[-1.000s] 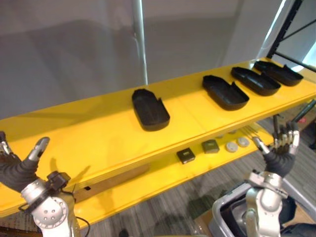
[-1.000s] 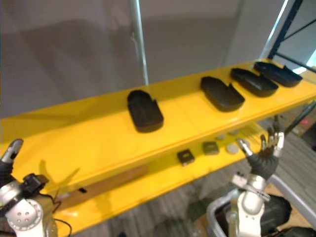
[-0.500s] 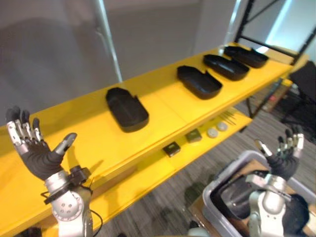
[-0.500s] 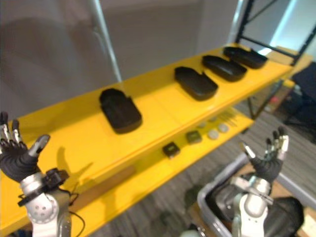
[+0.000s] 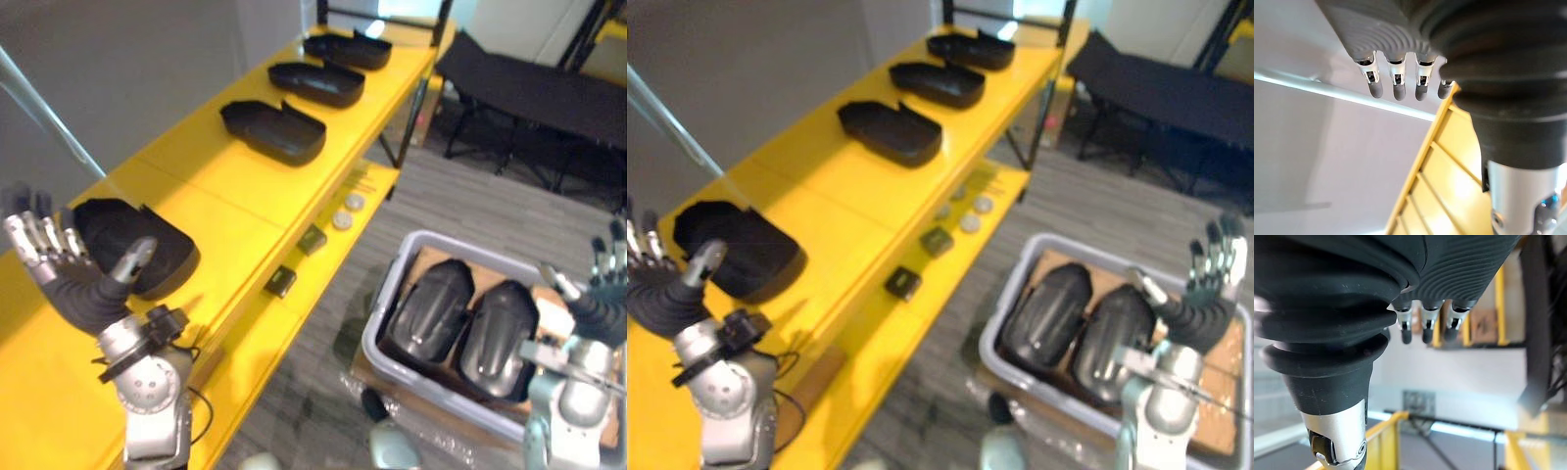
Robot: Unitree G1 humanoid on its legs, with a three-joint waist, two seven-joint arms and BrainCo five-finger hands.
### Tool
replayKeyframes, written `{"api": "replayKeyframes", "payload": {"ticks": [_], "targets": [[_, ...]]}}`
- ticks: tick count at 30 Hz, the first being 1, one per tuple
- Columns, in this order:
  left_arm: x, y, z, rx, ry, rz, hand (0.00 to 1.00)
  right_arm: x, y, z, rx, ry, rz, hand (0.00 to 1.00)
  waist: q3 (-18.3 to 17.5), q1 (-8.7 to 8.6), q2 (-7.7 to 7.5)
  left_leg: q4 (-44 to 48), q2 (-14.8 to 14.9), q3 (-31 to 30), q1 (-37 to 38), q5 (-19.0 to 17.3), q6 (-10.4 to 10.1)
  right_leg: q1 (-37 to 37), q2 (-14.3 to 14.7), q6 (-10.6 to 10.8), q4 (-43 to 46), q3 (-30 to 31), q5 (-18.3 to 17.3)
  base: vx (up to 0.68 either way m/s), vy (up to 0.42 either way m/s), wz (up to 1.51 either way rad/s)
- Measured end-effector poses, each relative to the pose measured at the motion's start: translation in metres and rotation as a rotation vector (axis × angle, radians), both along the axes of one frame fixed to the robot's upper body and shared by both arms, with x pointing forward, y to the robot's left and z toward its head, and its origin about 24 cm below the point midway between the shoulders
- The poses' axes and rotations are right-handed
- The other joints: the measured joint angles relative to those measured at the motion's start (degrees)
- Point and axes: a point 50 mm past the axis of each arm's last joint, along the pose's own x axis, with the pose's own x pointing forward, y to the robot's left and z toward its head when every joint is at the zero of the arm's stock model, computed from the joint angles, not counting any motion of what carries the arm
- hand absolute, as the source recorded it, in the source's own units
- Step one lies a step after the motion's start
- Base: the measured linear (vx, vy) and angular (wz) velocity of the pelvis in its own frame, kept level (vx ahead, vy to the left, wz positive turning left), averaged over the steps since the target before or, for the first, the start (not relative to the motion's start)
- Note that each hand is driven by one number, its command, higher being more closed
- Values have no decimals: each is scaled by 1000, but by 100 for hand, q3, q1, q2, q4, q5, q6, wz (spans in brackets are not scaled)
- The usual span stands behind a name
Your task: Walk over and take plastic housings, then place them on the shelf
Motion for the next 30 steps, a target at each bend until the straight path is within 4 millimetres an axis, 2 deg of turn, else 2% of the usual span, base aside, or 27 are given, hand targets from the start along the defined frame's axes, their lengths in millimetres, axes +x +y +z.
{"api": "replayKeyframes", "payload": {"ticks": [3,6,8,10,12,13,14,16,17,19,20,21,22,23,24,25,26,28,29,30], "targets": [[-3,3,3,5,-38,22,0,11,10,4,22,-18,60,0,217,122,36,262,-46,-104,-144,-85,10,-51,-23,39,97,-136,45,-40,89,5],[-3,-6,22,51,-147,-42,0,20,9,-9,101,39,34,0,412,186,67,748,-55,-223,-318,-293,64,-105,18,39,366,-190,45,-78,94,4],[1,-19,37,97,-221,-135,0,9,8,-27,157,100,-9,0,525,206,59,1231,-42,-113,-367,-538,179,-196,109,40,744,-171,46,-144,129,-31],[5,-25,40,136,-218,-175,0,-6,10,-36,165,135,-15,0,569,251,39,1663,40,217,-343,-796,293,-302,182,53,1025,-274,100,-227,142,-94],[4,-23,37,163,-169,-139,0,-16,11,-32,125,135,18,0,649,295,50,1770,226,682,-117,-898,483,-270,198,-197,807,-779,693,-304,122,-130],[4,-20,36,166,-148,-118,0,-18,12,-24,115,91,50,0,685,260,121,1744,372,980,-65,-816,542,-375,177,-437,1160,-1272,585,-250,68,-89],[4,-19,35,168,-136,-109,0,-19,13,-20,119,60,69,0,669,266,87,1693,403,1100,-19,-770,567,-436,153,-518,1530,-1526,360,-278,88,-109],[-3,-5,28,202,-61,-23,0,-8,24,-7,111,-18,164,0,640,405,43,1378,541,1614,248,-495,583,-508,-112,-856,2619,-2285,-336,-154,17,-113],[-9,4,23,214,-17,23,0,1,34,-1,99,-41,221,0,603,505,74,1232,692,1823,325,-339,544,-466,-353,-1134,3232,-2657,-706,-66,-92,-103],[-18,17,16,241,51,81,0,15,48,-5,81,-17,269,0,474,689,-14,899,830,2022,389,-36,409,-214,-930,-1192,3791,-3120,-1066,-61,-164,-74],[-21,24,11,240,90,103,0,24,51,-12,85,25,282,0,363,821,-104,702,908,2086,403,166,275,44,-1292,-1220,3882,-3321,-1120,-46,-301,-51],[-24,30,8,237,116,121,0,30,52,-17,76,58,277,0,298,922,-142,645,1015,2095,369,272,158,237,-1463,-1207,3853,-3381,-1096,-60,-421,-51],[-28,37,4,228,140,141,0,36,52,-21,69,88,275,0,223,1006,-229,638,1078,2083,301,351,12,431,-1599,-1251,3666,-3422,-792,-81,-494,-49],[-33,46,-2,199,163,170,0,40,52,-26,73,121,273,0,92,1103,-332,697,1141,1852,125,426,-167,548,-1492,-822,3210,-3487,-719,-80,-426,-54],[-34,47,-9,163,180,168,0,42,50,-27,66,137,268,0,66,1170,-207,586,1152,1510,74,442,-206,535,-1357,-728,3055,-3521,-800,-63,-376,-91],[-38,48,-20,95,208,166,0,44,48,-28,57,168,256,0,37,1256,64,302,1245,1060,104,537,-379,506,-1030,-660,2746,-3486,-857,-16,-296,-103],[-41,50,-21,77,203,177,0,45,48,-30,55,194,252,0,-6,1219,116,99,1328,1109,137,675,-536,502,-909,-482,2498,-3519,-1065,-7,-287,-96],[-42,49,-19,61,160,182,0,46,43,-30,30,228,237,0,11,1158,85,84,1359,1128,67,750,-589,327,-831,-176,2311,-3529,-1407,-31,-256,-83],[-44,47,-19,21,113,174,0,47,38,-28,5,235,220,0,39,1161,175,99,1385,841,-37,778,-542,144,-659,-197,2187,-3404,-1460,-85,-264,-105],[-45,46,-19,2,92,173,0,46,34,-27,3,234,200,0,117,1129,182,85,1367,598,-102,835,-450,-19,-557,-248,2181,-3255,-1394,-96,-212,-101]]}}
